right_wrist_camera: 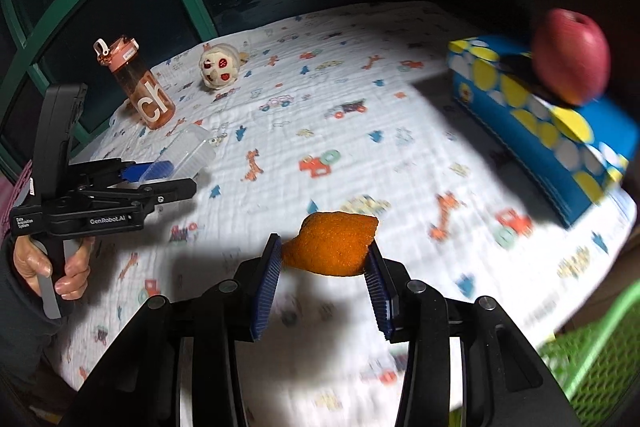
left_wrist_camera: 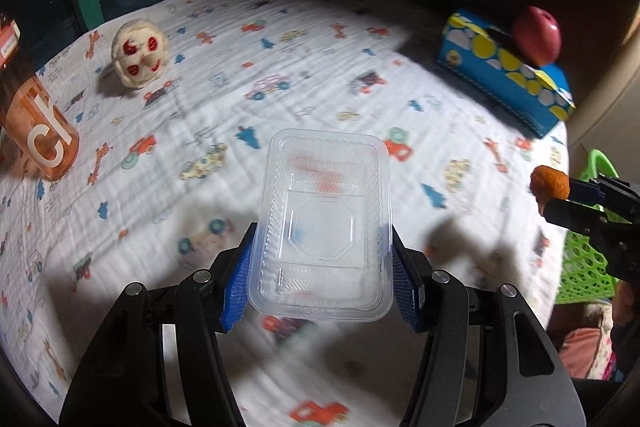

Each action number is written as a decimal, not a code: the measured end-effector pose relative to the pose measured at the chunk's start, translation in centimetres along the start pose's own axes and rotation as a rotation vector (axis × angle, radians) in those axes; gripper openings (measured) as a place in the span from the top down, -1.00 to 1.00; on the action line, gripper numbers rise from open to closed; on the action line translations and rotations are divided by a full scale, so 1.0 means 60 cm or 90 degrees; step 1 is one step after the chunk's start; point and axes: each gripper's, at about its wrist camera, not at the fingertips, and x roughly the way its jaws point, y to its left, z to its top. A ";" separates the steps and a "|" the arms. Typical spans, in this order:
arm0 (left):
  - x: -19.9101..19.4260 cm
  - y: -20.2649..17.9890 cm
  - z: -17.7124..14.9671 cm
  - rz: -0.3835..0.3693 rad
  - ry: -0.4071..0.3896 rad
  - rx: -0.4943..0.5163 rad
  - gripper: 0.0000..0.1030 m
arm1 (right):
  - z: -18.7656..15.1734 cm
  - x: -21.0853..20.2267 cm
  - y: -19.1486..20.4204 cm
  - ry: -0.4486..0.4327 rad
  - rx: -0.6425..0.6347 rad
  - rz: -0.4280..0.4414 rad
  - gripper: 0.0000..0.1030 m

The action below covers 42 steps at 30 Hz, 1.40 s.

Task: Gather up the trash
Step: 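Carry both items over the wastebasket and open the right tool to drop the snack, then lower the clear box into the wastebasket and open the left tool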

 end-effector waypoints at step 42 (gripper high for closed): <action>-0.077 -0.478 -0.034 -0.146 -0.019 0.218 -0.14 | -0.280 -0.339 -0.329 -0.111 0.232 -0.223 -0.03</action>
